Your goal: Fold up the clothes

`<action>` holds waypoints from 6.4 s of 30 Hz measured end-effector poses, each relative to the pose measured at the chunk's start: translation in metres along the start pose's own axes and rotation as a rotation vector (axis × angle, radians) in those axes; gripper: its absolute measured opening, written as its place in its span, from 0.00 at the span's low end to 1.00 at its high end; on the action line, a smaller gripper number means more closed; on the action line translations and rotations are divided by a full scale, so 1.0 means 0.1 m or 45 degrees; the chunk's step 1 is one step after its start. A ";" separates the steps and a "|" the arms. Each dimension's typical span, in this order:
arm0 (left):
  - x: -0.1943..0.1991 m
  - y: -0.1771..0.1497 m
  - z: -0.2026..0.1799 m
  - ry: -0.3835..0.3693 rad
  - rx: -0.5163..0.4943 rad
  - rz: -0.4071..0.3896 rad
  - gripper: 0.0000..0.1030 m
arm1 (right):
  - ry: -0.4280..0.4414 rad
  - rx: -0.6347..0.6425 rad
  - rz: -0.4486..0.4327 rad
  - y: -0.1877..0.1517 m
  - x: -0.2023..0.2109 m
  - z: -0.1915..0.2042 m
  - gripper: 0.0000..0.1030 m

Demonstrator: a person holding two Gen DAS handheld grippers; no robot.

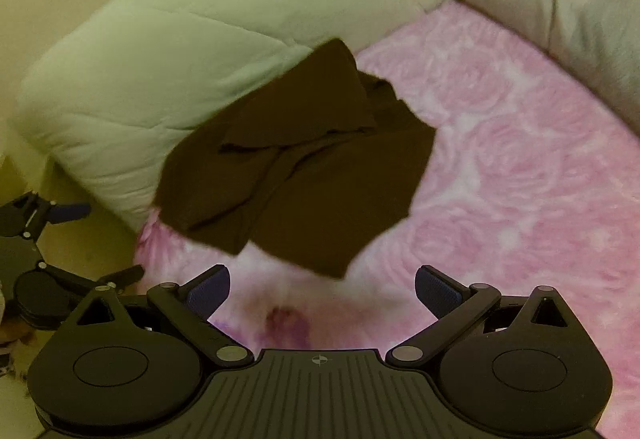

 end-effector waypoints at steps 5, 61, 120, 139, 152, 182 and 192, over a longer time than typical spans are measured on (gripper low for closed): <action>-0.62 0.03 0.12 -0.042 -0.081 -0.059 0.89 | 0.032 -0.137 0.046 0.07 -0.83 -0.22 0.99; 2.69 0.08 -4.14 -1.083 -0.658 -0.058 0.24 | -0.548 -0.832 -0.542 -3.72 4.64 -2.38 0.06; 2.53 0.35 -7.82 -0.941 -0.895 -0.203 0.20 | -0.381 -1.172 -0.429 -5.16 4.37 -5.01 0.85; 1.72 1.17 -4.97 -0.589 0.038 -0.215 0.38 | -0.350 -0.873 -0.404 -4.48 3.52 -5.07 0.85; 1.45 0.08 -5.39 -0.747 -0.216 0.087 0.05 | -0.284 -0.894 -0.392 -4.41 3.27 -4.81 0.29; 2.49 -0.01 -4.70 -1.162 -0.545 0.069 0.32 | -0.644 -0.894 0.076 -4.80 4.49 -3.05 0.79; 1.98 0.99 -6.51 -1.056 -0.745 -0.251 0.42 | -0.507 -0.563 -0.086 -4.18 4.18 -4.20 0.79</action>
Point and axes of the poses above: each gripper's, at about its wrist camera, not at the fingertips, and x roughly against the way its jaws point, z to its left, y to its top, the point moved 2 cm from there along -x, roughly the way its jaws point, and after that the axes turned 2 degrees about -z, right-handed, at the moved point
